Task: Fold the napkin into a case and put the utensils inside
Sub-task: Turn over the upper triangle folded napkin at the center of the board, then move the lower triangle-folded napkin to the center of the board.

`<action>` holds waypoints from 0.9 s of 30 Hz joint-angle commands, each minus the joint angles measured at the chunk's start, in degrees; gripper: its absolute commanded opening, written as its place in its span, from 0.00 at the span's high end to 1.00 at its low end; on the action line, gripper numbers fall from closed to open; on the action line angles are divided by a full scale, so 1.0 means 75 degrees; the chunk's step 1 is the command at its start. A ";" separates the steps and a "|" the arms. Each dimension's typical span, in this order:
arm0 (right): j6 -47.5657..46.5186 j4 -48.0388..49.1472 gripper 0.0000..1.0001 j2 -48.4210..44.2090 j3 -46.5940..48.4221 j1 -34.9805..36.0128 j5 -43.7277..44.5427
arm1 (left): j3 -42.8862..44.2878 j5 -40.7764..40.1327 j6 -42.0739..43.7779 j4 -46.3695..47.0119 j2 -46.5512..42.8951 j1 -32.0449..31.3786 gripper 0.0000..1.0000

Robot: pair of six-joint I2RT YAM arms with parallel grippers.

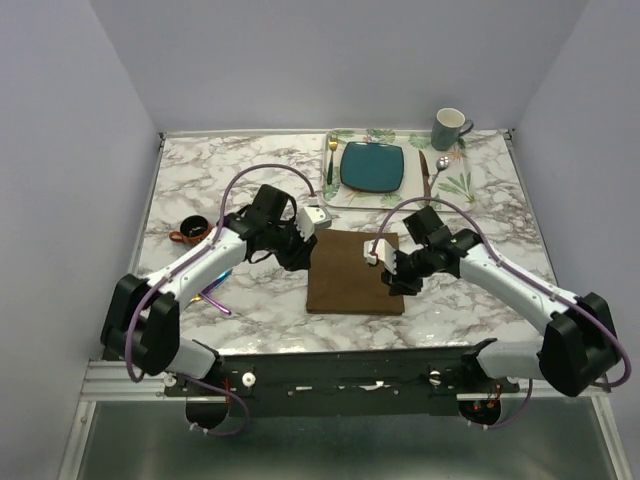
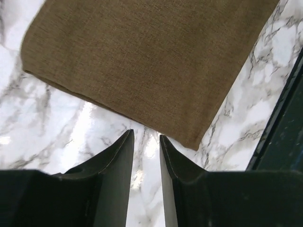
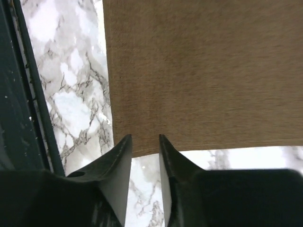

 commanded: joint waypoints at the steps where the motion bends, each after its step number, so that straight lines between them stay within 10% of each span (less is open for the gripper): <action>1: 0.0693 -0.0020 0.65 0.0870 0.0002 0.0052 -0.0248 | 0.0384 0.1486 -0.1852 0.0305 0.0896 0.0214 0.62; 13: 0.0424 0.0262 0.65 0.2604 -0.0069 0.0099 0.1087 | 0.0325 0.0819 -0.2981 0.0415 0.2960 0.0191 0.74; 21: 0.0224 0.0625 0.65 0.3169 0.0539 0.0076 0.1885 | -0.0050 0.1168 -0.2922 -0.0430 0.2270 0.0109 0.80; 27: 0.0797 0.0052 0.47 0.2246 0.1558 -0.0450 0.1279 | 0.0709 0.1805 -0.2348 -0.1052 0.1251 0.0120 0.65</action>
